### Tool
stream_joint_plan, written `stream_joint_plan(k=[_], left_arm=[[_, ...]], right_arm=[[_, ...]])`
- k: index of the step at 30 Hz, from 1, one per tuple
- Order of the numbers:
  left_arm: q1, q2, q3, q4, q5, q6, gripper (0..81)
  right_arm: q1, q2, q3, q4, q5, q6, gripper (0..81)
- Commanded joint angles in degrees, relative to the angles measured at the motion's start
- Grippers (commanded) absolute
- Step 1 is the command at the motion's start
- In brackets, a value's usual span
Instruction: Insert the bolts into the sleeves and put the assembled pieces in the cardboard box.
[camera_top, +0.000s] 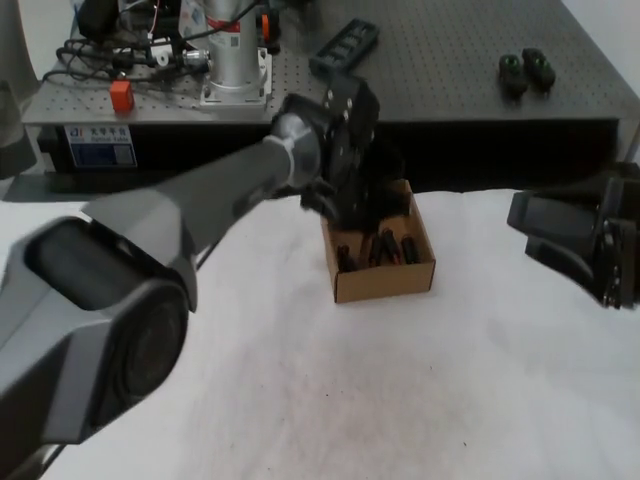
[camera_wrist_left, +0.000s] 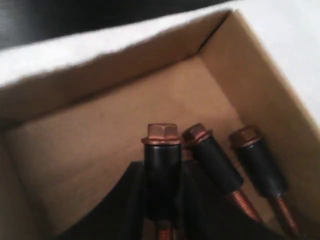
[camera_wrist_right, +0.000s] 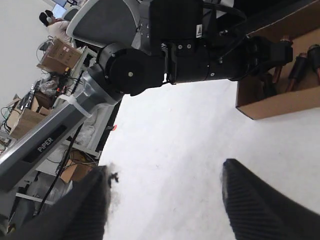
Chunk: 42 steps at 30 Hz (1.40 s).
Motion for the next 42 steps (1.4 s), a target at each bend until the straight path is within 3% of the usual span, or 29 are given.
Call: stream_joint_plan(k=[1, 6, 8, 12, 14, 17, 18, 24, 28, 37, 42], left_arm=[[0.0, 0.3, -2.2, 4.4, -0.6, 0.4, 3.9], [0.0, -0.1, -2.2, 7.0, -0.5, 0.4, 25.8], [0.0, -1.5, -2.3, 9.1, -0.8, 0.4, 28.5], [0.0, -6.5, -2.3, 16.0, -8.3, 1.0, 12.9], [0.1, -10.0, -2.3, 18.9, -12.9, 1.1, 1.7], [0.1, -15.0, -2.3, 21.4, -16.3, 1.7, 0.2], [0.1, -16.4, -2.3, 22.2, -16.7, 1.9, 0.2], [-0.1, -28.6, 3.6, 25.7, -22.2, 2.6, 0.2], [-0.1, -41.5, 19.5, 20.1, -22.4, 2.1, 0.2], [-0.1, -77.8, 59.4, 6.4, -20.6, 0.1, 0.2], [-0.1, -99.4, 73.3, 6.5, -20.1, -4.0, 0.2]], right_arm=[[-0.3, -0.6, 0.0, 0.5, -0.2, -0.6, 47.5], [-0.3, -1.4, 0.0, 0.5, -0.2, -0.6, 47.4], [-0.5, -2.7, 0.0, 0.5, -0.2, -1.6, 45.9], [-1.6, -7.1, 0.0, 4.4, 0.7, -7.0, 35.8], [-2.5, -9.8, 0.0, 8.4, 3.0, -10.6, 25.3], [-3.4, -13.0, 0.0, 14.7, 6.4, -16.8, 3.9], [-3.5, -14.4, 0.0, 16.3, 7.3, -18.0, 2.3], [-3.4, -21.5, 0.0, 24.7, 15.6, -22.7, 2.7], [-3.4, -24.4, 0.2, 28.1, 21.0, -25.4, 2.7], [-3.4, -24.8, 8.4, 28.6, 18.9, -25.9, 2.7], [-3.4, -24.8, 11.0, 27.3, 16.9, -25.9, 2.7]])
